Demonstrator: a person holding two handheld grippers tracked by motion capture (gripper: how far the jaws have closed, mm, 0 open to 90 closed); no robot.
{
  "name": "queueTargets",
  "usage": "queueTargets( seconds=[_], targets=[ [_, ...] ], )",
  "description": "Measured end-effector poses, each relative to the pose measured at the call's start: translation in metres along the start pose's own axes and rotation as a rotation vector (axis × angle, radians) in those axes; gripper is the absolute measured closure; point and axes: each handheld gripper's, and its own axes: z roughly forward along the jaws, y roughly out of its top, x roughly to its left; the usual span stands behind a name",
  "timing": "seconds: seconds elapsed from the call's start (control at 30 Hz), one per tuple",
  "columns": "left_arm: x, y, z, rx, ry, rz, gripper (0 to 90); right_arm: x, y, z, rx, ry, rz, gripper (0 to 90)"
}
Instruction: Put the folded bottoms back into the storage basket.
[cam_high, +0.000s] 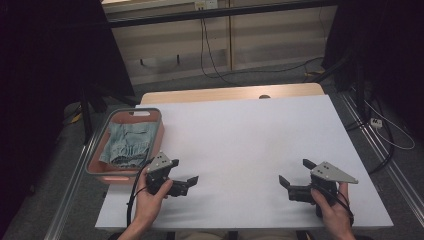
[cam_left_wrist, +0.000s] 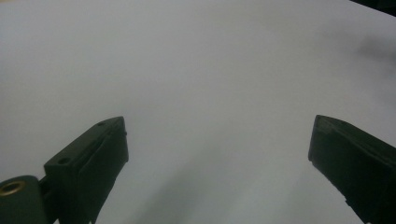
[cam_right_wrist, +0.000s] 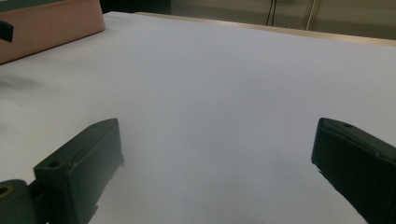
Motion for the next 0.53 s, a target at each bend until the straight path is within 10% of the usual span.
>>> queueTargets(
  seconds=[0.53],
  targets=[
    [-0.005,-0.014,0.007,0.026,0.026,0.031,5.0,-0.001,-0.001,-0.002,-0.004,0.008,0.000,1.6]
  ],
)
